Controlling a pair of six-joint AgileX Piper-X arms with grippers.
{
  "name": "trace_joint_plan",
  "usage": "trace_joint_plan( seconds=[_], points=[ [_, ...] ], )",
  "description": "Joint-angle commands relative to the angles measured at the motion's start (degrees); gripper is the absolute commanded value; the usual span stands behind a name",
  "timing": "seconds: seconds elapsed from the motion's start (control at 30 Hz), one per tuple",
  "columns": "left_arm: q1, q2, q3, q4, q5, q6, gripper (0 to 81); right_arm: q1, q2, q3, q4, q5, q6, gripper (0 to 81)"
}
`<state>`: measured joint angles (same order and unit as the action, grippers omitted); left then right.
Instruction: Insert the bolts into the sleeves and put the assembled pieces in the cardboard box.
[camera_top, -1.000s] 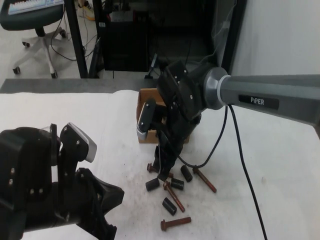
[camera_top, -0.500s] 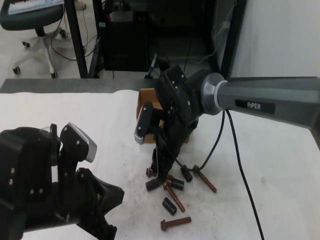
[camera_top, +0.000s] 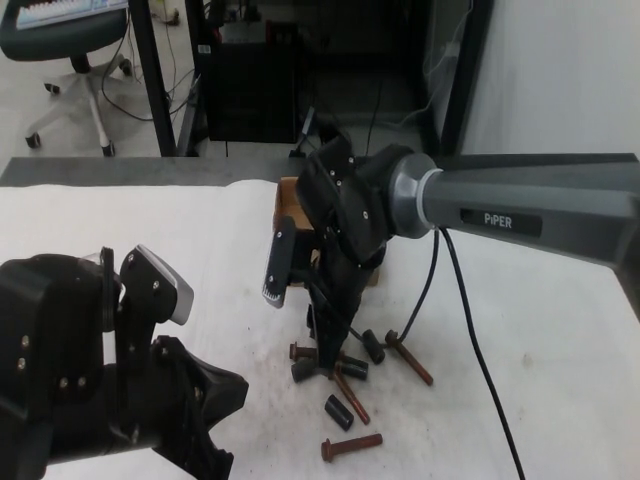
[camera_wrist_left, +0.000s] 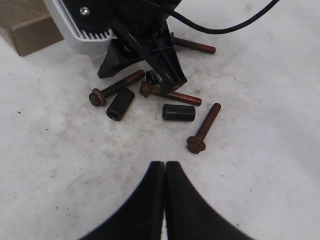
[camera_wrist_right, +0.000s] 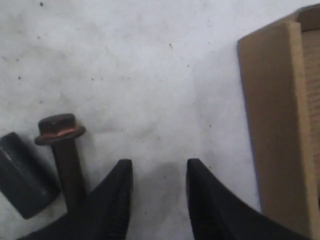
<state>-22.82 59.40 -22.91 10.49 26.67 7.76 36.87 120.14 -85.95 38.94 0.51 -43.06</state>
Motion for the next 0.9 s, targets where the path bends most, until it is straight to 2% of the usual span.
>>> trace_joint_plan(
  seconds=[0.0, 0.2, 0.43, 0.87],
  points=[
    [-0.25, -0.74, -0.01, 0.07, 0.04, 0.16, 0.3, -0.63, -0.70, -1.70, 2.84, 0.90, -0.19, 34.2],
    [-0.25, -0.74, -0.01, 0.21, 0.04, 0.16, 0.3, -0.80, -1.22, -4.53, 5.65, 0.60, 0.68, 34.2],
    [-0.25, -0.74, -0.01, 0.21, 0.04, 0.16, 0.3, -0.69, -3.49, -4.63, 8.93, -11.68, 7.09, 34.2],
    [-0.25, -0.74, -0.01, 0.21, 0.04, 0.16, 0.3, -0.69, -2.93, -3.73, 7.32, -11.66, 7.07, 34.2]
  ],
)
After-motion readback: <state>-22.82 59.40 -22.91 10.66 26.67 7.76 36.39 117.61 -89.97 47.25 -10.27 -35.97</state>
